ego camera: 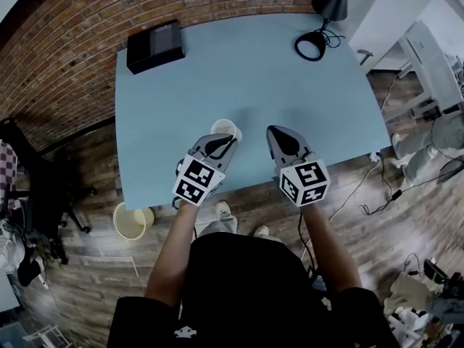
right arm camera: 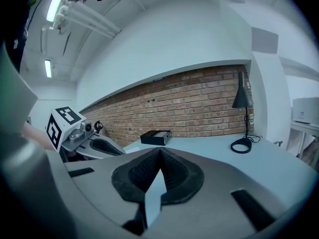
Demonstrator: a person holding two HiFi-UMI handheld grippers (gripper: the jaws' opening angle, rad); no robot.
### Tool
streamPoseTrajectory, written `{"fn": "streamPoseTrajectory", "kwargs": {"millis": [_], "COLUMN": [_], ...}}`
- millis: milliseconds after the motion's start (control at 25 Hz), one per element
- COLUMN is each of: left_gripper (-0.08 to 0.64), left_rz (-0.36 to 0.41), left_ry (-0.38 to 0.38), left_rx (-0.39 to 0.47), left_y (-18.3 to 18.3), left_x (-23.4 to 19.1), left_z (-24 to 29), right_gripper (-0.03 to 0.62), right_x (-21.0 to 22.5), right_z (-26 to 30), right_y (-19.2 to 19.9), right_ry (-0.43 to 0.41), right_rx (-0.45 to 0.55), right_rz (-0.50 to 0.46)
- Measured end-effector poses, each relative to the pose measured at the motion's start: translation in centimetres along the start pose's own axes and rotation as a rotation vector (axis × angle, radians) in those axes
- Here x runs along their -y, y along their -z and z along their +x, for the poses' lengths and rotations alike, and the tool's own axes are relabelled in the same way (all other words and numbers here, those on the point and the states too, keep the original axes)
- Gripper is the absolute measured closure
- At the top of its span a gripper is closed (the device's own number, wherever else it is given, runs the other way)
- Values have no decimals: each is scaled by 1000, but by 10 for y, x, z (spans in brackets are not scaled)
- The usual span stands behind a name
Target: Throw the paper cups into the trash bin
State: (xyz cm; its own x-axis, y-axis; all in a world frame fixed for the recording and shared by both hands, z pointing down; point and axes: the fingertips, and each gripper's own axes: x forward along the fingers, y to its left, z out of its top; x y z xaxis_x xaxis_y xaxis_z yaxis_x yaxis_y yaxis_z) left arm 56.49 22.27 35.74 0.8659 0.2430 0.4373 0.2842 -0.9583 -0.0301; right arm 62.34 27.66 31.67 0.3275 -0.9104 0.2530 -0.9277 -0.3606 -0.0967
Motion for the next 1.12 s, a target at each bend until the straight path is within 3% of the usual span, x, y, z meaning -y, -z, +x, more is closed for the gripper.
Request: {"fn": "streamPoseTrajectory", "kwargs": {"millis": [520, 1120], "left_gripper": [531, 532], "left_rz": [5, -61], "left_ry": [-92, -196], "left_rx": [58, 125], "left_y": [-27, -39], "left_x": [47, 102], "left_z": [-26, -64], "right_gripper": [589, 590], "right_x": [-12, -45], "right_z": [-45, -93], "right_y": [-9, -16], "right_ry": [-91, -218], "right_rx": [36, 89], "right_rz": [-48, -64]}}
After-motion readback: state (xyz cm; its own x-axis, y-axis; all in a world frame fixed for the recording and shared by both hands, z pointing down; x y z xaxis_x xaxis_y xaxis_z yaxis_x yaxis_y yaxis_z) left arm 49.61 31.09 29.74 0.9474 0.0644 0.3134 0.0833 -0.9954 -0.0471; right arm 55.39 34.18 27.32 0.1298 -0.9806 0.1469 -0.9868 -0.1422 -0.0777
